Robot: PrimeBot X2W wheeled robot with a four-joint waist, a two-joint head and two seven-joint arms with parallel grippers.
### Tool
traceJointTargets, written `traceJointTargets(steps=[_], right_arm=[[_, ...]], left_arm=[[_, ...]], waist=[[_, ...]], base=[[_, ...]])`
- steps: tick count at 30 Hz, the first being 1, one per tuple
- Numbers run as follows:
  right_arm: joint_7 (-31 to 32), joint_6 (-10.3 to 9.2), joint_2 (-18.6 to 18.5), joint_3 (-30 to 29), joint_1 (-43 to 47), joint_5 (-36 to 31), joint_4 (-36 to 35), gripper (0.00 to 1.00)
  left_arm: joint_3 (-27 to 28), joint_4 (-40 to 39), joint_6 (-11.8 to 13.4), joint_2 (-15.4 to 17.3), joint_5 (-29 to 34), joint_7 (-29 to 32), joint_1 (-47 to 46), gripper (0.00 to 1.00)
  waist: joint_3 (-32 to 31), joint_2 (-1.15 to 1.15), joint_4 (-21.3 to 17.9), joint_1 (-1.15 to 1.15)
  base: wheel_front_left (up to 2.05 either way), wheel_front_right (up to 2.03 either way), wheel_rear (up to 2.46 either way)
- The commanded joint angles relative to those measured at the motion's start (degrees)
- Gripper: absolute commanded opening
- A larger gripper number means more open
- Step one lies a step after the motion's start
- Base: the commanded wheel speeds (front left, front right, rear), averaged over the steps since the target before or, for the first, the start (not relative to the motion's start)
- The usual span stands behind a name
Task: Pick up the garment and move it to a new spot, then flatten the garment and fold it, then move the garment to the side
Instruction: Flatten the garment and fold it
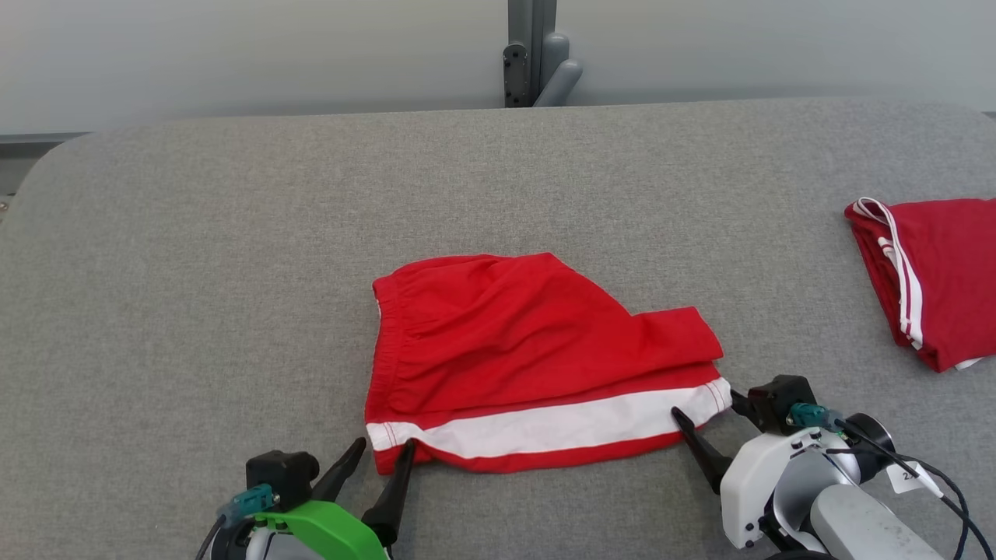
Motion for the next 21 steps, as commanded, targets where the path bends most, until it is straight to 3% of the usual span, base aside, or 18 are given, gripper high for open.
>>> traceJointTargets(steps=[1,6,7,10,11,15,16,17,18,19,21], right_arm=[[-0.25,-0.09,0.15,0.19,-0.75,0.51,0.29,1.0],[-0.44,-0.09,0.13,0.61,-1.05,0.84,0.66,1.0],[-0.5,-0.09,0.12,0.69,-1.1,0.92,0.7,1.0],[-0.7,-0.09,0.02,1.06,-1.17,1.11,0.97,0.79],[-0.77,-0.09,-0.03,1.18,-1.23,1.22,1.05,0.77],[-0.88,-0.09,-0.09,1.55,-1.4,1.47,1.25,0.78],[-0.94,-0.09,-0.11,1.67,-1.48,1.52,1.28,0.73],[-0.9,-0.09,-0.11,1.81,-1.54,1.62,1.29,0.49],[-1.05,-0.09,-0.05,2.01,-1.62,1.9,1.24,0.18],[-1.36,-0.09,-0.01,2.09,-1.78,2.24,1.08,0.0],[-1.39,-0.09,-0.15,2.39,-1.96,2.76,1.07,0.0]], left_arm=[[-0.18,-0.14,0.01,0.44,-0.51,-0.06,-0.95,1.0],[-0.93,0.0,0.01,0.81,-0.99,-0.47,-1.43,0.99],[-1.07,0.03,0.01,0.92,-1.05,-0.52,-1.4,0.92],[-1.35,0.0,0.01,1.19,-1.24,-0.78,-1.53,0.67],[-1.36,-0.04,0.01,1.28,-1.25,-0.78,-1.58,0.62],[-1.58,-0.15,0.01,1.46,-1.27,-0.89,-1.74,0.54],[-1.72,-0.28,0.01,1.5,-1.36,-0.89,-1.88,0.47],[-1.95,-0.47,0.01,1.52,-1.51,-0.89,-2.01,0.37],[-2.14,-0.62,0.01,1.61,-1.7,-0.89,-2.11,0.2],[-2.51,-0.88,0.01,1.8,-1.79,-0.92,-2.23,0.0],[-3.16,-1.5,0.01,2.17,-1.92,-0.95,-2.35,0.0]], waist=[[0.17,0.0,0.01,0.0],[0.41,0.0,0.06,0.0],[0.42,0.0,0.07,0.0],[0.46,0.0,0.08,0.0],[0.44,0.0,0.07,0.0],[0.45,0.0,0.03,0.0],[0.48,0.0,0.02,0.0],[0.51,0.0,0.0,0.0],[0.52,0.0,-0.03,0.0],[0.53,0.0,-0.07,0.0],[0.52,0.0,-0.17,0.0]], base=[[0.0,0.0,0.0],[0.0,0.0,0.0],[0.0,0.0,0.0],[0.0,0.0,0.0],[0.0,0.0,0.0],[0.0,0.0,0.0],[0.0,0.0,0.0],[0.0,0.0,0.0],[0.0,0.0,0.0],[0.0,0.0,0.0],[0.0,0.0,0.0]])
